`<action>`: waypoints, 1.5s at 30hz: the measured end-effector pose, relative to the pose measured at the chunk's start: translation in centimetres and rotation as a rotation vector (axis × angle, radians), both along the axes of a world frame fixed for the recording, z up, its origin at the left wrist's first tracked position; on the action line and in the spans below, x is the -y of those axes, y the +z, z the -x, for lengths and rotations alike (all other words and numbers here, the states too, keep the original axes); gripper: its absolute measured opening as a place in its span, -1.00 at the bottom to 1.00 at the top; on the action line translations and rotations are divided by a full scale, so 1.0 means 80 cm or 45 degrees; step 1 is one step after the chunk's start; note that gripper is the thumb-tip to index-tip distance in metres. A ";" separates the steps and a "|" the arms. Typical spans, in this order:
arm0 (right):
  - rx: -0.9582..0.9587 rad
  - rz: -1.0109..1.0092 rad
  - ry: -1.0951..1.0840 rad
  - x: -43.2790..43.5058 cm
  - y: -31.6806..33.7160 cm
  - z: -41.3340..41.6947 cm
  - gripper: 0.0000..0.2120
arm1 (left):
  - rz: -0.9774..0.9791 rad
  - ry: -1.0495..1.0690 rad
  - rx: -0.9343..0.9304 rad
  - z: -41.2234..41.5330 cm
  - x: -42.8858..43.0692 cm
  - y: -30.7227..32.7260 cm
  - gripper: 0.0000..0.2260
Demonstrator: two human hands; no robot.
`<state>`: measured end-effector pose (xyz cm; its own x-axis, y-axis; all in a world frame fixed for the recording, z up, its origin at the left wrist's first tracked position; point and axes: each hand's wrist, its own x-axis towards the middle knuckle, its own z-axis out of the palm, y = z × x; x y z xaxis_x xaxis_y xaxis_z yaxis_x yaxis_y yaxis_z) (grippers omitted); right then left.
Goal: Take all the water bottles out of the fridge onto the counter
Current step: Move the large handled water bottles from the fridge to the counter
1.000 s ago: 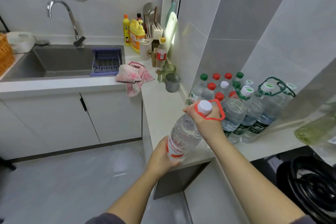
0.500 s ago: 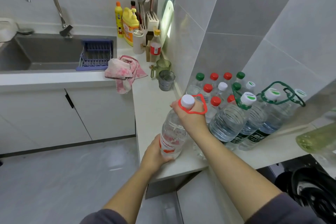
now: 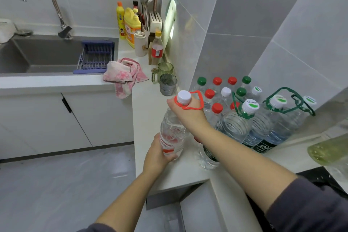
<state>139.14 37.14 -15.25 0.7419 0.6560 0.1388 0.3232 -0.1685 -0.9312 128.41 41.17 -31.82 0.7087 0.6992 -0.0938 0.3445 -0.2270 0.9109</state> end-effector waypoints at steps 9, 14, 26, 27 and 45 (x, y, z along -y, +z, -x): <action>0.021 0.401 0.105 0.006 0.091 -0.066 -0.22 | 0.043 -0.064 -0.005 -0.042 -0.046 0.012 -0.32; 0.736 1.017 0.318 -0.012 0.119 -0.079 -0.51 | 0.039 -0.114 -0.012 -0.067 -0.063 0.014 -0.31; 1.036 1.189 0.398 -0.032 0.131 -0.138 -0.66 | 0.036 -0.148 0.041 -0.110 -0.072 0.011 -0.36; 1.019 1.170 0.386 -0.033 0.129 -0.143 -0.69 | 0.045 -0.146 0.050 -0.114 -0.072 0.011 -0.38; 1.253 1.218 0.568 -0.073 0.138 -0.161 -0.59 | 0.062 0.005 0.090 -0.143 -0.067 0.011 -0.44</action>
<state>152.02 42.98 -4.18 0.3182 0.9355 -0.1537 0.9465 -0.3045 0.1068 139.82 46.49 -30.90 0.7121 0.6978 -0.0773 0.2795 -0.1807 0.9430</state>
